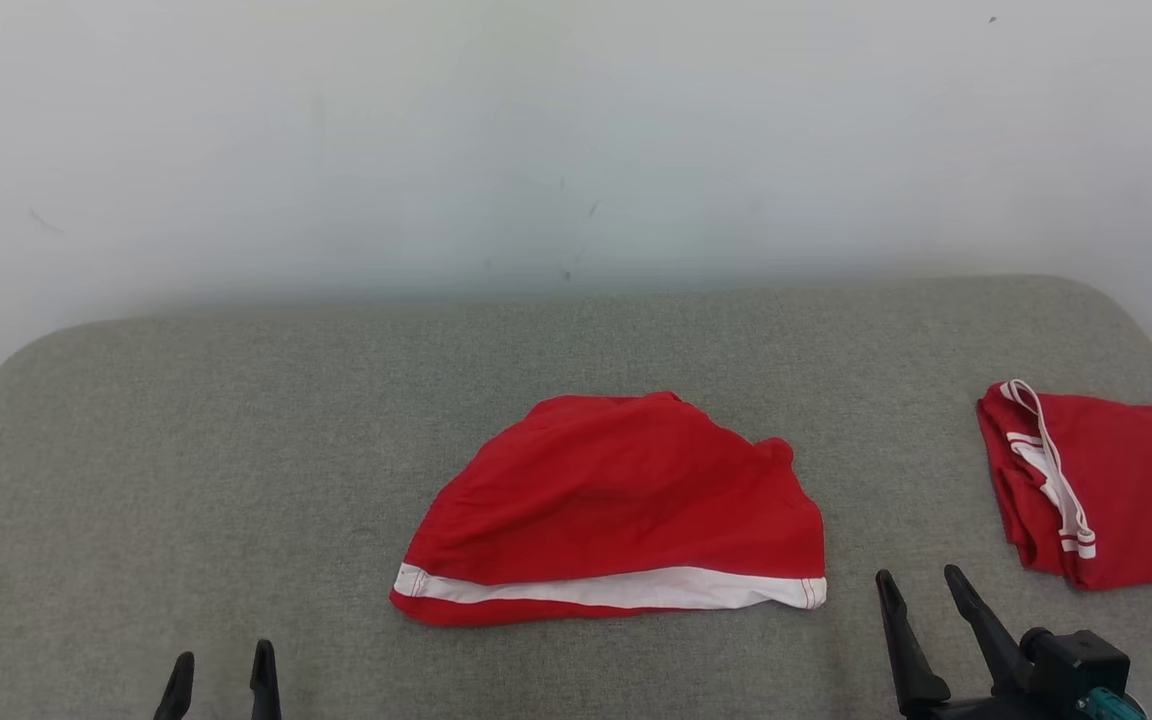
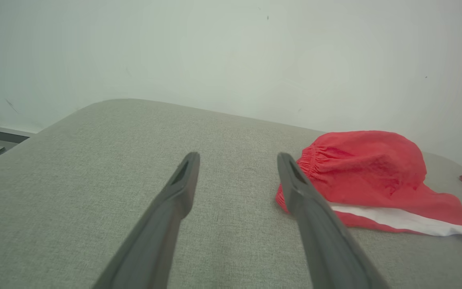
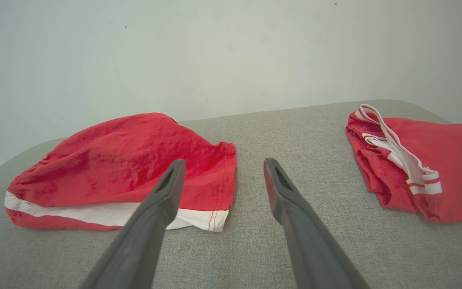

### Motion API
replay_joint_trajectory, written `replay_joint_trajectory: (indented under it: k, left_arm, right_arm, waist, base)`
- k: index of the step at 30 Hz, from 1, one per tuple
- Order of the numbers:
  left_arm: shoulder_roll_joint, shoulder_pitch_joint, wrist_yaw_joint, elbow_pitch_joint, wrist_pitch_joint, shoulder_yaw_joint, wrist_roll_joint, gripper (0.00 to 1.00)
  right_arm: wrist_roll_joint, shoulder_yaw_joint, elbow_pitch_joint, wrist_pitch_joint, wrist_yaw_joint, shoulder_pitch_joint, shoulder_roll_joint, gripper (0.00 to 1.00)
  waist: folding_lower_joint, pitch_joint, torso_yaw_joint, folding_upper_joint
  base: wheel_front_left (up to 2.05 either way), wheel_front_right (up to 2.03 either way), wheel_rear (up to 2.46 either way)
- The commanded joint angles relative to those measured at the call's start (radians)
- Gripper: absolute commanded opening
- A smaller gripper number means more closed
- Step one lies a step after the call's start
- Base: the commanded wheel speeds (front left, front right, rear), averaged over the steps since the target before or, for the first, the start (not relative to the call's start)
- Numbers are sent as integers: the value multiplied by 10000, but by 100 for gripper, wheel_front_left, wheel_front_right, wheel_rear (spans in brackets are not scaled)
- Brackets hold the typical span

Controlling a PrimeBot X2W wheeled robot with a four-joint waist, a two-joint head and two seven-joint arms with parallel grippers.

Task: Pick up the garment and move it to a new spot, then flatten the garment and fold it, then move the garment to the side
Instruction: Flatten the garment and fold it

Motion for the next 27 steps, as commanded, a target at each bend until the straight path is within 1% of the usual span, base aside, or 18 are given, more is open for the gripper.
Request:
replay_joint_trajectory:
  k: [1, 7, 10, 12, 16, 19, 23, 27]
  left_arm:
    - [-16, -49, -15, 25, 0, -19, -4, 100]
    - [-17, -96, -28, 206, -2, -251, 3, 100]
    - [-18, -374, -74, 551, 0, -565, 160, 100]
    - [-7, -657, -120, 1130, 0, -869, 284, 100]
    - [89, -1711, -166, 2414, 193, -1379, 352, 100]
    - [226, -2407, -202, 3255, 228, -1635, 369, 100]
    - [254, -3370, -221, 4084, 226, -1812, 345, 100]
    - [327, -4096, -221, 4792, 286, -2060, 353, 100]
  right_arm:
    - [-32, -12, -26, 3, -24, 62, 27, 100]
    - [-67, 6, 34, 3, -26, -21, -4, 100]
    - [-80, 74, 290, 167, -24, -262, -56, 100]
    - [-76, 154, 567, 487, -26, -500, -30, 100]
    - [-151, 385, 1325, 1306, -24, -1136, 96, 100]
    - [-126, 570, 1986, 1714, -26, -1675, 310, 100]
    - [35, 750, 2764, 1844, -26, -2317, 618, 100]
    - [162, 1028, 3456, 1632, -24, -2869, 833, 100]
  waist:
    - [0, 14, 0, 0]
    - [0, 87, 20, 0]
    - [0, 199, 53, 0]
    - [0, 294, 56, 0]
    - [0, 566, 7, 0]
    - [0, 806, -77, 0]
    - [0, 1210, -165, 0]
    - [0, 1533, -181, 0]
  base:
    - [0, 0, 0]
    - [0, 0, 0]
    - [0, 0, 0]
    - [0, 0, 0]
    - [0, 0, 0]
    - [0, 0, 0]
    - [0, 0, 0]
    - [0, 0, 0]
